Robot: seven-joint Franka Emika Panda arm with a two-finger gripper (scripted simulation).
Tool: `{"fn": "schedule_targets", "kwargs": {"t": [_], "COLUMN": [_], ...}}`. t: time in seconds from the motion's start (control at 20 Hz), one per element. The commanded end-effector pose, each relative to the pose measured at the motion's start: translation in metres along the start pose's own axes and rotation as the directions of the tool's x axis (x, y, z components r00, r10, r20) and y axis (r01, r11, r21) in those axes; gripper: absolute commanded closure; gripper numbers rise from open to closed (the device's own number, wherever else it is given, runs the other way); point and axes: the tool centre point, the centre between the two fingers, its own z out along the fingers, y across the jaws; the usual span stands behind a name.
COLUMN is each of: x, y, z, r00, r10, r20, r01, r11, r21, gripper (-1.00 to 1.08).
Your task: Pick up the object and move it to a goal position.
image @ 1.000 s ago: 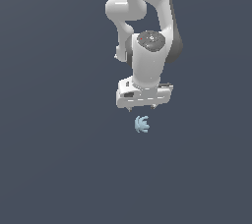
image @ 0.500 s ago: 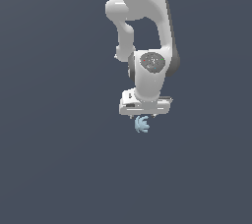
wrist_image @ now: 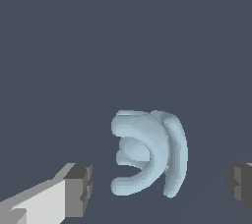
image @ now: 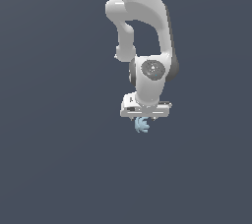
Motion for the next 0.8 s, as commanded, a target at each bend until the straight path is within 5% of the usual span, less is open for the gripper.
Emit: {"fn": "schedule_targets", "kwargs": {"t": [0.0,0.7,0.75], "x": [0.000,0.000,0.000], "y": [0.000,0.000,0.000], "z": [0.003,0.051,0.051], "r00": [1.000,1.000,1.000], "r10": [0.000,0.004,0.004], "r20": [0.000,-0.001,-0.001], "r01": [0.000,-0.004,-0.004], "r11": [1.000,1.000,1.000], "r21": [0.000,0.000,0.000], "gripper": [-0.92,-0.92,1.08]}}
